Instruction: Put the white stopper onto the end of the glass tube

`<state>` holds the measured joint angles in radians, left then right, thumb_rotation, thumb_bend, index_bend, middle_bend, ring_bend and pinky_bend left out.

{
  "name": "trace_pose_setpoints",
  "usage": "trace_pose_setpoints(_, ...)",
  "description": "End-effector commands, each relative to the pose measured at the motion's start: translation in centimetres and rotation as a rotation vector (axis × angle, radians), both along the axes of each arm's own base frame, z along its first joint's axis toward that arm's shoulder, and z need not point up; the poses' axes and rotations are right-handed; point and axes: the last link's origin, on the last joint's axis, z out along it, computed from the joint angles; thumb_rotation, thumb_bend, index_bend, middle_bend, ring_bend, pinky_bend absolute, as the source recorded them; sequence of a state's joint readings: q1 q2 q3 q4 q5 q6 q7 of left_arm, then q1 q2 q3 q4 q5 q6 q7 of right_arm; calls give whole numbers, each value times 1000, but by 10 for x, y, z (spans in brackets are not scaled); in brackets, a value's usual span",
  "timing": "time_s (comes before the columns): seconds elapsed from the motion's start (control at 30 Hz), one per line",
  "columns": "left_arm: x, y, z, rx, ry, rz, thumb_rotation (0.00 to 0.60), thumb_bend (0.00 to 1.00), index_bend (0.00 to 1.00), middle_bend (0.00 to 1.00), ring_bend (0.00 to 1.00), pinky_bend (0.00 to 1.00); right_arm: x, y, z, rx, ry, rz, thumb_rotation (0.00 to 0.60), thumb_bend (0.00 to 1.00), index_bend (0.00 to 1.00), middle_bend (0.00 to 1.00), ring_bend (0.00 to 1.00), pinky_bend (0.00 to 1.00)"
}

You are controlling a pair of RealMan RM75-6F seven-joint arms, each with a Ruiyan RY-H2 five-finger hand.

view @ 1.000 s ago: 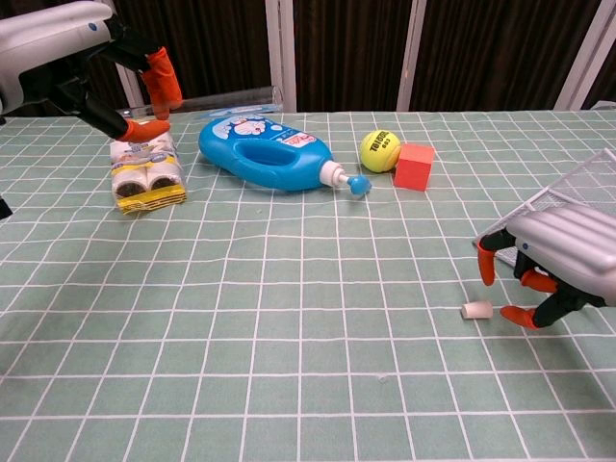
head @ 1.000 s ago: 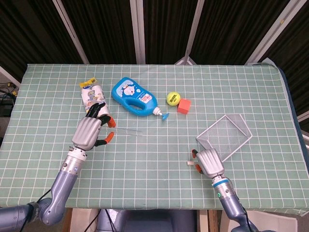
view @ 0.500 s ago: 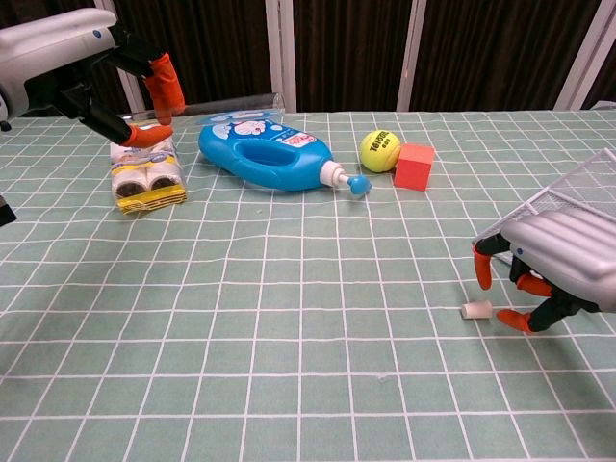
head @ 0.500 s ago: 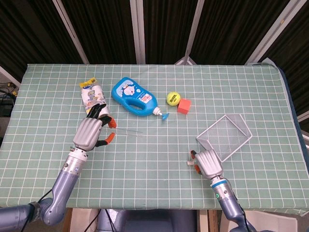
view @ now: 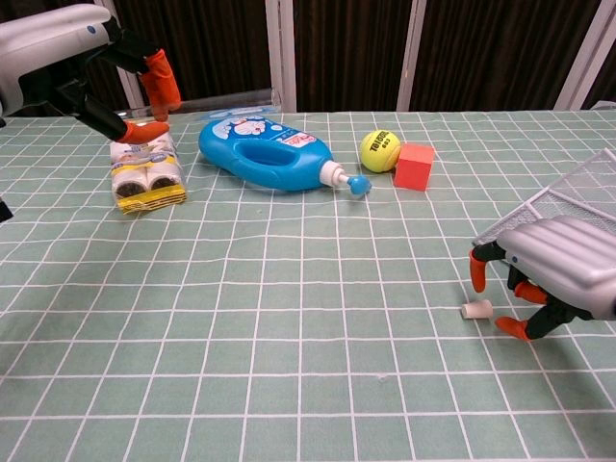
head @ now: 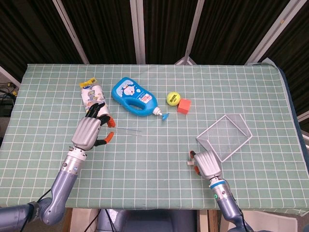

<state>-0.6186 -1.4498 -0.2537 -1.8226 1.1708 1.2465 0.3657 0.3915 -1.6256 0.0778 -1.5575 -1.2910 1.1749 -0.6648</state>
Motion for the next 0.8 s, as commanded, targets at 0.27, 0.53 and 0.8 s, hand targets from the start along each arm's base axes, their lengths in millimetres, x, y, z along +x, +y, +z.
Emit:
trace_pose_setpoints(0.27, -2, 0, 2, 1, -2, 5, 600, 764, 533, 497, 78, 0, -2, 0, -3, 0, 4, -10, 600, 329, 461, 967, 1000, 909)
trace_pose_setpoints(0.53, -4, 1, 4, 4, -3, 10, 600, 764, 532, 497, 78, 0, 0, 0, -5, -1, 5, -4, 600, 329, 479, 967, 1000, 909)
trace_pose_setpoints(0.8, -5, 1, 4, 4, -7, 12, 600, 764, 533, 495, 78, 0, -1, 0, -8, -1, 13, -10, 600, 329, 488, 967, 1000, 909)
